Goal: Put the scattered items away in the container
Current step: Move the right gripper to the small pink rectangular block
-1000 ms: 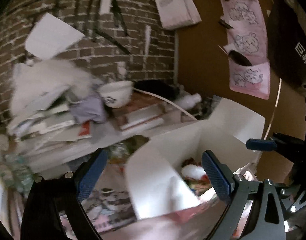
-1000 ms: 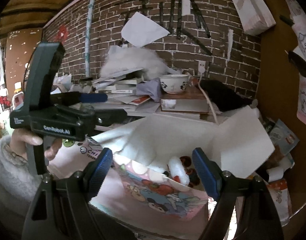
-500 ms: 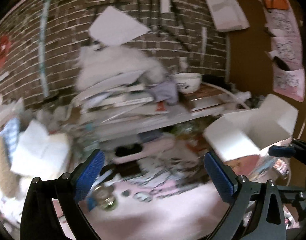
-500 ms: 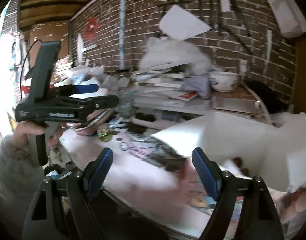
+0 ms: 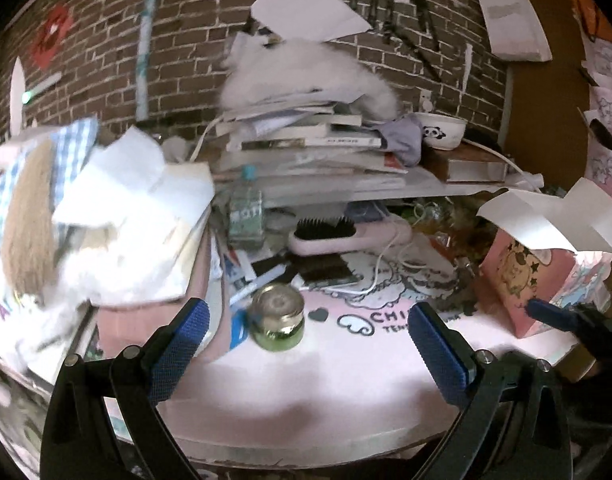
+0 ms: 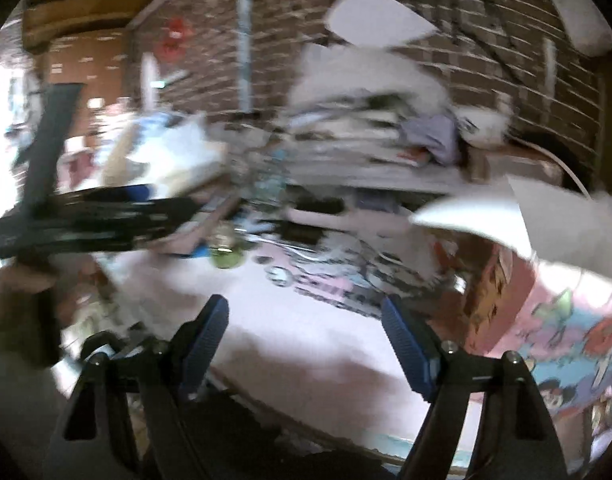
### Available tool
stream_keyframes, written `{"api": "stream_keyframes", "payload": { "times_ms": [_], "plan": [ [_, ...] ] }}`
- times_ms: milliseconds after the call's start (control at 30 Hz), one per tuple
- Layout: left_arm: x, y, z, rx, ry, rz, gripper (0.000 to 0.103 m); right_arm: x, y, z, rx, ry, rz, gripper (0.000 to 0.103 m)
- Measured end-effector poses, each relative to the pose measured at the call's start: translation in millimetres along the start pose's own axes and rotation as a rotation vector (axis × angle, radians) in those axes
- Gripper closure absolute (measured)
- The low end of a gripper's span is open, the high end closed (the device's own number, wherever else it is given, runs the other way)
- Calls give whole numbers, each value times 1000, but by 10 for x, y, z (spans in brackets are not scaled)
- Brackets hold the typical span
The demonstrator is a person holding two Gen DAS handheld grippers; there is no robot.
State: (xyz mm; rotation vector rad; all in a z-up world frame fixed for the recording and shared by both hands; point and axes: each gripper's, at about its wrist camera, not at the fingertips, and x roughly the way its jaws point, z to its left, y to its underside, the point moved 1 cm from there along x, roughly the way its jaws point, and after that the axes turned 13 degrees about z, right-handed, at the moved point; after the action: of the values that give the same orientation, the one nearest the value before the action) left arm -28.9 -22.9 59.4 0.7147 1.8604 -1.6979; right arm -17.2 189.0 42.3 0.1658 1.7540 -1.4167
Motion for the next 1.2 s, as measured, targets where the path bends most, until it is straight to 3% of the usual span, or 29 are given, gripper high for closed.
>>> {"api": "stream_keyframes", "payload": {
  "times_ms": [200, 400, 733, 933, 1100, 1167, 1200],
  "plan": [
    [104, 66, 163, -34, 40, 8, 3, 504, -37, -80, 76, 232, 50, 54],
    [249, 112, 121, -33, 114, 35, 3, 709, -92, -376, 178, 405, 75, 54],
    [472, 179, -25, -2, 173, 58, 3, 782, -117, -699, 250, 518, 105, 56],
    [490, 167, -54, 8, 190, 50, 3, 941, -55, -745, 266, 484, 170, 56],
    [530, 170, -86, 9, 198, 63, 3, 943, -38, -744, 273, 478, 160, 56],
    [558, 176, -119, 10, 199, 76, 3, 934, -31, -759, 281, 459, 158, 61],
    [571, 180, -131, 10, 198, 81, 3, 930, -26, -764, 282, 451, 155, 71]
  ]
}}
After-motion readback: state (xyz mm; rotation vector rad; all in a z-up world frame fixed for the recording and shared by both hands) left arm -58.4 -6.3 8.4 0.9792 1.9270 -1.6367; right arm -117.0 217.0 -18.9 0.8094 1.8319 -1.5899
